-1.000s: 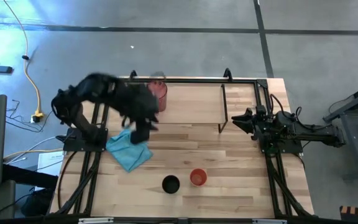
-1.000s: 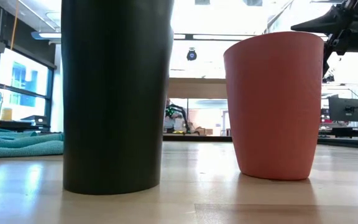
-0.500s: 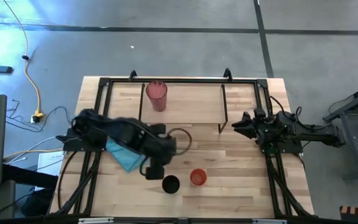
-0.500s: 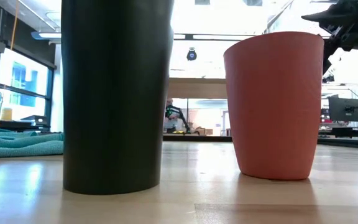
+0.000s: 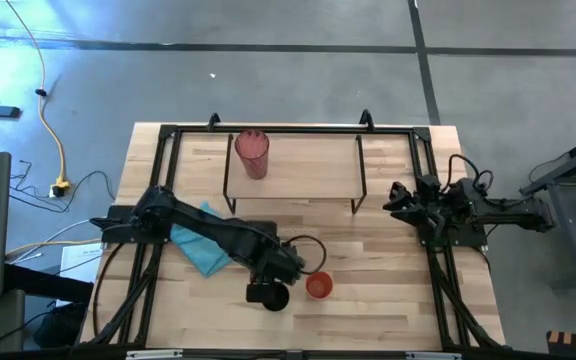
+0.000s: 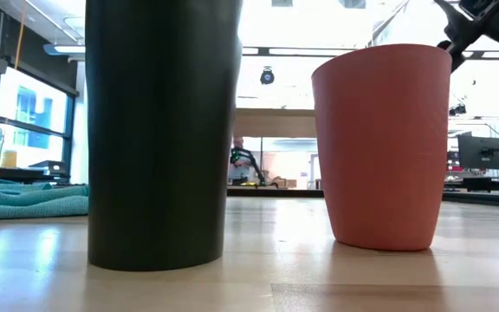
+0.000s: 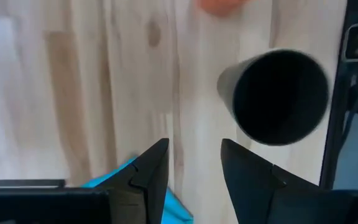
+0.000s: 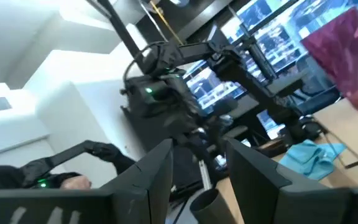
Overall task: Stack small to large cups/mugs on shelf
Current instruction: Put the black cup on the shelf
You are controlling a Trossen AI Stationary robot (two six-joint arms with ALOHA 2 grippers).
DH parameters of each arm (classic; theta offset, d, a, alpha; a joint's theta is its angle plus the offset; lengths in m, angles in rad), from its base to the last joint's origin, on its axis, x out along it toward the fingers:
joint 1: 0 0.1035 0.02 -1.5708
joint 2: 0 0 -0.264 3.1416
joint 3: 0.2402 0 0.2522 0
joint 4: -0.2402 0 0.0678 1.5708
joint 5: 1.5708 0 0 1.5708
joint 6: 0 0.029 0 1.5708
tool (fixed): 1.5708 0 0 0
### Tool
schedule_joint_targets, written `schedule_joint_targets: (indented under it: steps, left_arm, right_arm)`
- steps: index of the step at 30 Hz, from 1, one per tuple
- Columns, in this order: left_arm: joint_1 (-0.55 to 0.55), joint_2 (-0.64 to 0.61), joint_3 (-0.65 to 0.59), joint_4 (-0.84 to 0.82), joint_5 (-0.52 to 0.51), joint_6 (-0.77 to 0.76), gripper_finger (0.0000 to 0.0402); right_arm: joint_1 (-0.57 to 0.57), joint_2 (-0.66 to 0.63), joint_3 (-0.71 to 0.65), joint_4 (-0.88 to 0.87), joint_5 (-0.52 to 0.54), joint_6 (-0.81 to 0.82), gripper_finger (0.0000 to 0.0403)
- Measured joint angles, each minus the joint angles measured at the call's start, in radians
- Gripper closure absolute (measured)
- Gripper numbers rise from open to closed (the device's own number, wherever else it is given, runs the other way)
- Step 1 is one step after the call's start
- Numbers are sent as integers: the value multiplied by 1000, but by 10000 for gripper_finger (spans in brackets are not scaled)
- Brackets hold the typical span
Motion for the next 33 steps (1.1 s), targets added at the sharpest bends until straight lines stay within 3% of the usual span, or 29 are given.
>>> schedule_joint_targets:
  steps: [5, 21, 33]
  left_arm:
    - [-6, -3, -105, 134, 67, 0, 266]
    - [-19, -4, -114, 230, 85, -1, 266]
    - [-18, -5, -251, 355, 121, -18, 266]
  right_arm:
    - [34, 0, 0, -15, 1, 0, 261]
    - [42, 0, 0, -79, 18, -1, 261]
    - [42, 0, 0, -79, 18, 8, 261]
